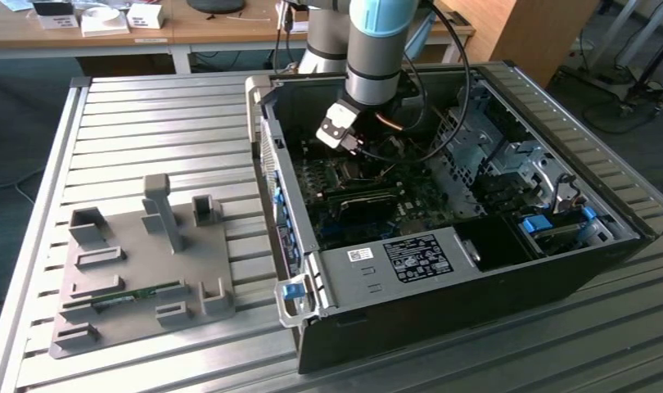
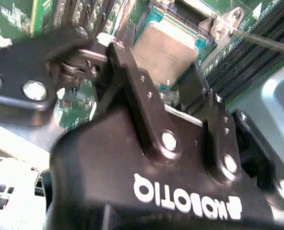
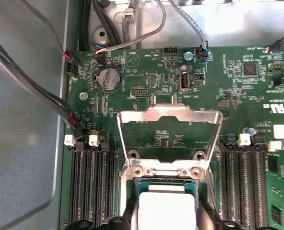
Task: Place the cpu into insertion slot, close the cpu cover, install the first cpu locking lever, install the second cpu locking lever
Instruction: 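Place the cpu into insertion slot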
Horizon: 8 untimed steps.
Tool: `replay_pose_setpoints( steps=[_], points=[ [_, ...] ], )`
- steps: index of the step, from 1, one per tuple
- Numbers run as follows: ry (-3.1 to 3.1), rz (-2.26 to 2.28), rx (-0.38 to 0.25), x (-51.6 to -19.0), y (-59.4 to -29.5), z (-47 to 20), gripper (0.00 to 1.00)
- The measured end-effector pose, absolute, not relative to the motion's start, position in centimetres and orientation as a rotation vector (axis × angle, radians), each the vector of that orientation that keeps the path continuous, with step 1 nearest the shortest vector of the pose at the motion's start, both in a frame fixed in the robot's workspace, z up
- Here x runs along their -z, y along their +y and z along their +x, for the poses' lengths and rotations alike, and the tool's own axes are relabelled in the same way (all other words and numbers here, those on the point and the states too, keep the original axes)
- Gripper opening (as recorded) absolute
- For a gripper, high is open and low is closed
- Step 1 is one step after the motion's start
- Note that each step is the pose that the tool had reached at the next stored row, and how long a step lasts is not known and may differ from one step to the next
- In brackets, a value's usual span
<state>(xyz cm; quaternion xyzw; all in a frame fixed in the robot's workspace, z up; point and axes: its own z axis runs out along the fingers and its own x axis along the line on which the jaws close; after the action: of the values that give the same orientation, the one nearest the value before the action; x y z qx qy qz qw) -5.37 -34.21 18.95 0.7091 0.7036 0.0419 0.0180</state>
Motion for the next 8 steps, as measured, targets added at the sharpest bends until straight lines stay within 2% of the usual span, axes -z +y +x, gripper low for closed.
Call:
replay_pose_setpoints(
  steps=[1, 8],
  points=[
    [2.185, 2.203, -0.129, -18.97, -34.22, -5.37, 0.61],
    [2.185, 2.203, -0.127, -19.21, -34.24, -5.39, 0.61]
  ],
)
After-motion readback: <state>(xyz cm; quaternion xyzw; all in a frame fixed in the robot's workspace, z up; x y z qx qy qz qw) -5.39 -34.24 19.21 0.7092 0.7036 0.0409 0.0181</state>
